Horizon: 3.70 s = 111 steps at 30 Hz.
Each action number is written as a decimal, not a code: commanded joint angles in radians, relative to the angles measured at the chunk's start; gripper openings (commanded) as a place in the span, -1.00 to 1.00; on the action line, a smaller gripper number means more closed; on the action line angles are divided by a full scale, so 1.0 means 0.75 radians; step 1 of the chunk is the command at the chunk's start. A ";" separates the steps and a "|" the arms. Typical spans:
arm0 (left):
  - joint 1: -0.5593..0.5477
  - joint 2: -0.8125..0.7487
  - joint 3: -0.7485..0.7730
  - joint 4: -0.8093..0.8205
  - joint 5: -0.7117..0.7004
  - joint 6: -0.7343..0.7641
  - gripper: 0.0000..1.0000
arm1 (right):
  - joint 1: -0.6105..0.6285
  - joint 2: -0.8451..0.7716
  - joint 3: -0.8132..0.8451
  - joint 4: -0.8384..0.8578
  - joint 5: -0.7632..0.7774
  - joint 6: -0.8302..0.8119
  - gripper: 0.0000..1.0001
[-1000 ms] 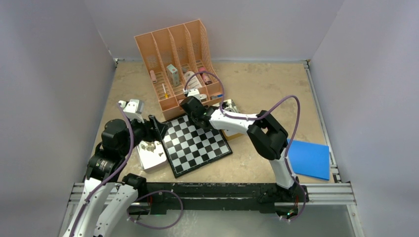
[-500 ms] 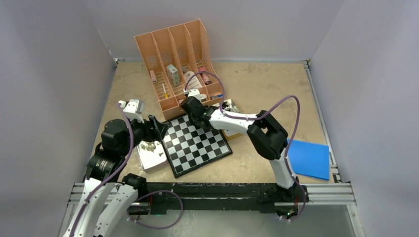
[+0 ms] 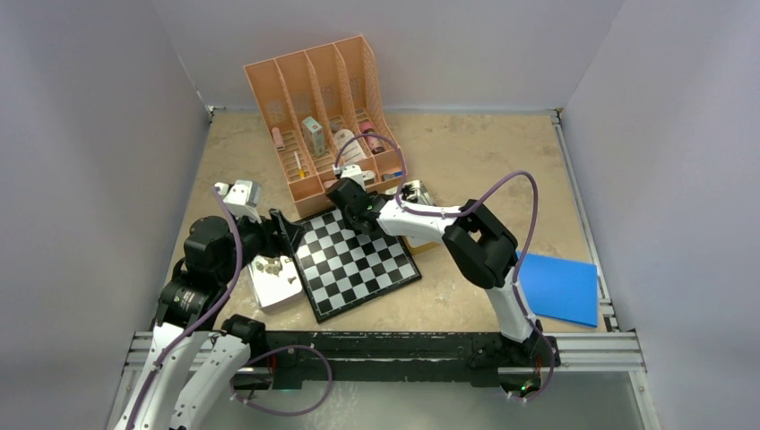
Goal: Set up the chess pieces on the board
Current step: Place the chess piece on the chessboard, then pick up the chess piece from the storage box.
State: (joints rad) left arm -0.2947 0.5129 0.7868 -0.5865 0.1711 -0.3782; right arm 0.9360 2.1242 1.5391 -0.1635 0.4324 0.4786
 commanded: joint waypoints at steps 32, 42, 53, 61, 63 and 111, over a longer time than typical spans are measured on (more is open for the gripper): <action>0.008 -0.010 -0.012 0.050 -0.005 0.012 0.39 | -0.002 0.006 0.094 -0.009 0.072 -0.020 -0.59; 0.008 -0.008 -0.012 0.048 -0.005 0.011 0.39 | -0.002 -0.072 0.114 -0.034 0.081 -0.034 -0.47; 0.008 -0.008 -0.012 0.048 -0.005 0.009 0.39 | -0.024 -0.292 0.035 -0.066 0.144 -0.057 -0.46; 0.008 -0.010 -0.014 0.049 -0.004 0.009 0.39 | -0.133 -0.416 -0.106 -0.062 0.180 -0.043 -0.46; 0.008 -0.009 -0.014 0.048 -0.004 0.009 0.39 | -0.177 -0.442 -0.152 -0.053 0.178 -0.036 -0.46; 0.008 0.056 -0.013 0.048 0.010 -0.006 0.33 | -0.362 -0.431 -0.512 0.118 0.096 -0.004 -0.67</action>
State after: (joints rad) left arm -0.2947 0.5369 0.7868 -0.5865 0.1711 -0.3794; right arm 0.6666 1.8851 1.1530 -0.0769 0.4385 0.4736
